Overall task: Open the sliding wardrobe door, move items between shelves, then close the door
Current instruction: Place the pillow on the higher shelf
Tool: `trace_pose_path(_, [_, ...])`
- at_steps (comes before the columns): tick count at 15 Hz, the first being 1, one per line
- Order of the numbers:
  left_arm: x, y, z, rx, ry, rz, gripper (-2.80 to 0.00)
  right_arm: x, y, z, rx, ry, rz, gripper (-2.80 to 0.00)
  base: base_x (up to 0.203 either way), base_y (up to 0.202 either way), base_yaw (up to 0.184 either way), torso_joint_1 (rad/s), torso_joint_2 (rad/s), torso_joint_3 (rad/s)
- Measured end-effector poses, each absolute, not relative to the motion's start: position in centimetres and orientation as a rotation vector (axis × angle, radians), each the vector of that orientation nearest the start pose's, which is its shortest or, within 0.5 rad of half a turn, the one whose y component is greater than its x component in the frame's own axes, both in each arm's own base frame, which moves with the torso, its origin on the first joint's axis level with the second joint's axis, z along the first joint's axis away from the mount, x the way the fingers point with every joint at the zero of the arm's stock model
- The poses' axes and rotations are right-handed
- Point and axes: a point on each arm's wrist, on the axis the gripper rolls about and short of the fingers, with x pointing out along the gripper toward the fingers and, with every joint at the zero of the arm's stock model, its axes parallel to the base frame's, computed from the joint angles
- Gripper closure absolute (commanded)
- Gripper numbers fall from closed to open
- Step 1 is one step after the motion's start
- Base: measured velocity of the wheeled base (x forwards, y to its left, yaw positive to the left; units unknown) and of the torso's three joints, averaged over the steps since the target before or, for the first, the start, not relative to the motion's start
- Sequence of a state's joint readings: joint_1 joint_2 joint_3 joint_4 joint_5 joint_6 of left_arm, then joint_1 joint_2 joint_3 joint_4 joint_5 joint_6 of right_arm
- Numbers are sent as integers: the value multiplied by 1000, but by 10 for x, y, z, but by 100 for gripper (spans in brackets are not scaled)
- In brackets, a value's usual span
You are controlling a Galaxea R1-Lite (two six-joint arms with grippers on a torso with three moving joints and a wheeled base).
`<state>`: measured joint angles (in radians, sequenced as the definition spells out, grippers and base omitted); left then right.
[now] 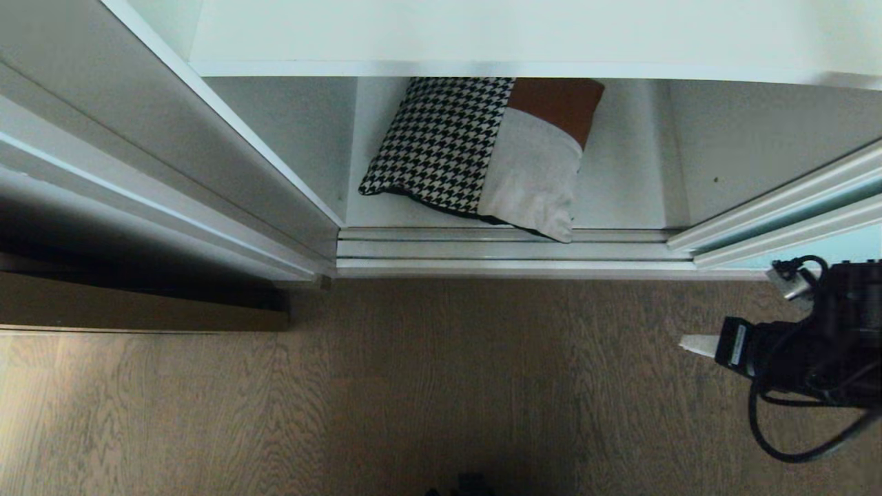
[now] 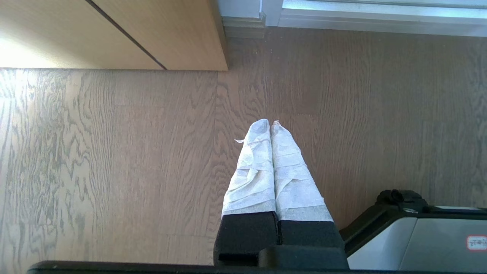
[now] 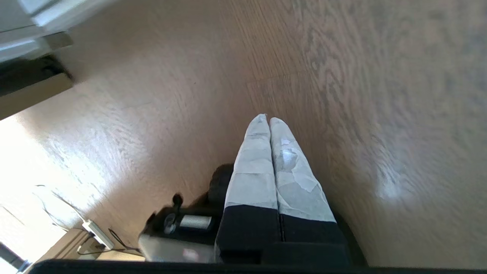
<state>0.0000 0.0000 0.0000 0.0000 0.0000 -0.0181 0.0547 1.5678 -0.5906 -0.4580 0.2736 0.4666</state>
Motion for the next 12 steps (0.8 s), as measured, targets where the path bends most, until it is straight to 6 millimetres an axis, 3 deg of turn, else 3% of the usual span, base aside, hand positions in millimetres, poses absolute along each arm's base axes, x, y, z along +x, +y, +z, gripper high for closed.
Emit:
trace_pose_path(5, [-23, 0, 75, -18, 0, 0, 0, 296, 25, 109, 517, 511, 230, 0, 0, 0, 0, 0, 0, 0])
trace_pose_path(7, [-23, 0, 75, -18, 0, 0, 0, 297, 26, 103, 541, 513, 230, 0, 0, 0, 0, 0, 0, 0])
trace_pose_path(12, [-23, 0, 75, -18, 0, 0, 0, 295, 30, 121, 702, 502, 324, 0, 0, 0, 0, 0, 0, 0])
